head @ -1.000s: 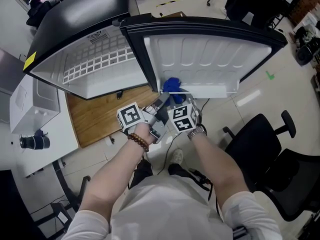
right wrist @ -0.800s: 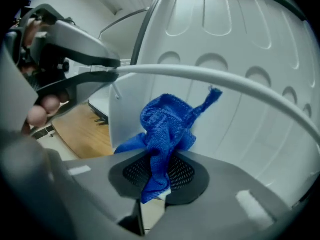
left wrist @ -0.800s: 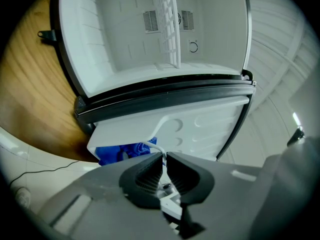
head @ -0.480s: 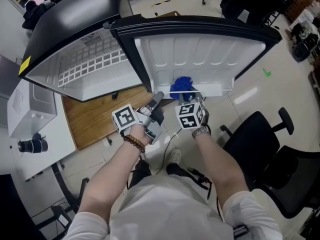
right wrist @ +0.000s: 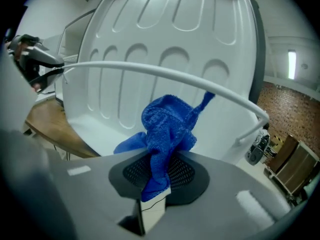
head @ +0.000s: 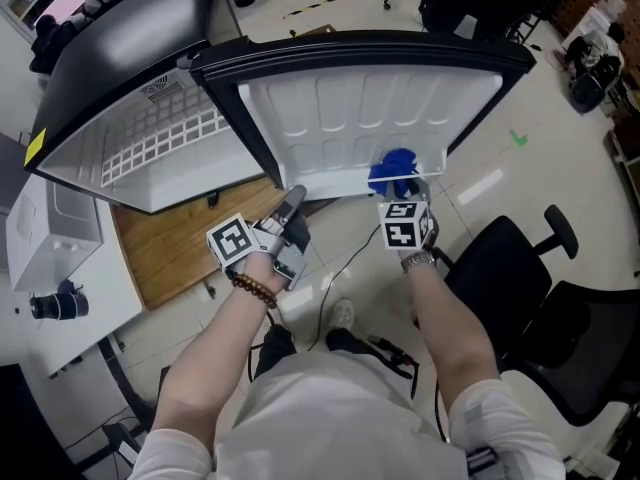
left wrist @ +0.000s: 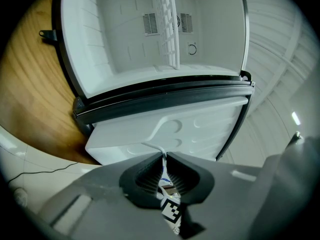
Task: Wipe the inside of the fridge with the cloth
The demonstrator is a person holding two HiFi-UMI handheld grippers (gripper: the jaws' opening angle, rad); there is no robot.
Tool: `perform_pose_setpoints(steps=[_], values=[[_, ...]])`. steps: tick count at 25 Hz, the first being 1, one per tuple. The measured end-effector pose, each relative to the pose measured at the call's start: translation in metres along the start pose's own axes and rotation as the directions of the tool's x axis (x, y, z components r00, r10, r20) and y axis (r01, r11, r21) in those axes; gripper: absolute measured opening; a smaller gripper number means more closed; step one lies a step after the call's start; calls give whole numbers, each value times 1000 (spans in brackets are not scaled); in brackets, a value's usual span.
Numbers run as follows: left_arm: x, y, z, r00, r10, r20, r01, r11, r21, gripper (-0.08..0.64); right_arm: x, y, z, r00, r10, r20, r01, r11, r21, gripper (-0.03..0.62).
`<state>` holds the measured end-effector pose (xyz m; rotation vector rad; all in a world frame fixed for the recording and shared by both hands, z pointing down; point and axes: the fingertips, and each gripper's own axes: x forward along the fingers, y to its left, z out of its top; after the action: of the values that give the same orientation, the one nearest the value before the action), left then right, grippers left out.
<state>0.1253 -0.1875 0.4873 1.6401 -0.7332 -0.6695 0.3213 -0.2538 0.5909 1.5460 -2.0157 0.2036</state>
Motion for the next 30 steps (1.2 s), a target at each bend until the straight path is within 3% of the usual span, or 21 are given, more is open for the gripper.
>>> perform_pose_setpoints(steps=[12,17,21,24,27,30], values=[[-1,2,-1,1000,6,7,-6,1000,5,26,-9,-43,-20,992,-112,-63,119,986,113,64],[-1,2,-1,1000,6,12,-6,1000,5,26,-24,-46,-18,995,-98,-34,101,984,145,64],[1,3,1,1000,0,12,0,1000,17,26,-54,-25,-5,999,-24,26,21,994,108,64],[3,1,1,1000,-14,16,13,1000,14,26,-83,14,7,994,79,72,-83,995,48,64],[4,1,2,1000,-21,16,21,1000,13,26,-116,62,30,971,194,136,-194,981,-16,64],[5,0,1,999,-31,15,31,999,10,26,-142,102,69,930,293,223,-282,956,-82,63]])
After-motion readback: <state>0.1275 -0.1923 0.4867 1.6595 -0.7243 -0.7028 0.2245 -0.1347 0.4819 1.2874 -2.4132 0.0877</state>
